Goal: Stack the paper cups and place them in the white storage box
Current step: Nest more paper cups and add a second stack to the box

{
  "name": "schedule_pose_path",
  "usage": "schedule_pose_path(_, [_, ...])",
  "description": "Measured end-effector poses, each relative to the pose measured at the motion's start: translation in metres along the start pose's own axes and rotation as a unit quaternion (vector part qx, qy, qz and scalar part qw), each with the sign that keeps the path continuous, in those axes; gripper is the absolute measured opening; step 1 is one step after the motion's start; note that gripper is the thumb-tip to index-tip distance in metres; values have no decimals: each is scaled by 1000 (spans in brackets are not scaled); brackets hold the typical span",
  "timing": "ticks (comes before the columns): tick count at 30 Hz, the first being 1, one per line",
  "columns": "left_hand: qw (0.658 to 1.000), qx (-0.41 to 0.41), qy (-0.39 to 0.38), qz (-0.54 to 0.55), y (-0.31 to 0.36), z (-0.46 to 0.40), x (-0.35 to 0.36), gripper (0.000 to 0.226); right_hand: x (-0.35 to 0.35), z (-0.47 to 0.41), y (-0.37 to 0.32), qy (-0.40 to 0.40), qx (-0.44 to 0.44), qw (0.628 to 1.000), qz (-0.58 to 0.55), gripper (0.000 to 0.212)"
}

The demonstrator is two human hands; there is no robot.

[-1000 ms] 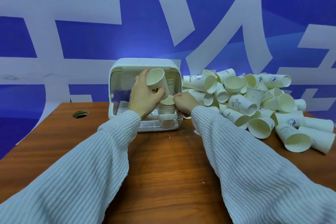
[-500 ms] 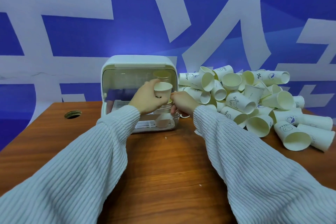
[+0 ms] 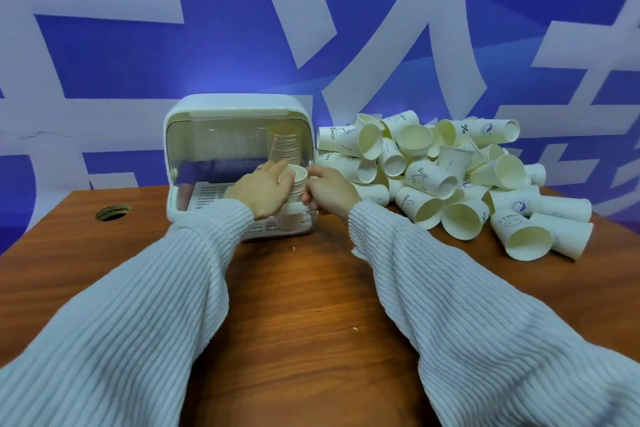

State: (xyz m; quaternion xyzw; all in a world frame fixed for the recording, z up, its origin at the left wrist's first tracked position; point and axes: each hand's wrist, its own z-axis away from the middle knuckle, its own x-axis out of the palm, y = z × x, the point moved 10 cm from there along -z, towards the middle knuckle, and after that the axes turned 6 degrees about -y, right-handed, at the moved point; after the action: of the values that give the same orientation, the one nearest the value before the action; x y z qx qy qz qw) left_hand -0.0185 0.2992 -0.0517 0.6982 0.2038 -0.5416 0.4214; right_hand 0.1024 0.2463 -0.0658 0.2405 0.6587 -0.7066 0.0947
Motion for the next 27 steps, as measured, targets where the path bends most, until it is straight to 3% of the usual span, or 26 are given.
schedule_pose_path(3, [997, -12, -3, -73, 0, 1, -4, 66, -24, 14, -5, 60, -37, 997, 44, 49])
schedule_pose_path(7, [963, 55, 237, -116, 31, 31, -35, 58, -93, 50, 4, 173, -54, 974, 133, 33])
schedule_pose_path(9, [943, 116, 295, -104, 57, 45, -32, 50, -134, 65, 14, 244, -36, 945, 217, 31])
schedule_pose_path(11, [940, 183, 276, -76, 87, 49, -14, 48, -172, 79, 28, 300, -11, 916, 266, 33])
schedule_pose_path(14, [954, 223, 198, -27, 128, 44, 26, 49, -213, 89, 56, 326, 37, 907, 265, 41])
schedule_pose_path(19, [987, 132, 26, 86, 169, 9, 99, 46, -223, 80, 85, 270, 78, 909, 309, 55])
schedule_pose_path(24, [971, 32, -6, 238, 192, -23, 125, 54, -222, 72, 91, 253, 61, 907, 332, 45])
schedule_pose_path(27, [983, 64, -39, 168, 207, -41, 135, 58, -226, 69, 99, 253, 58, 914, 312, 41])
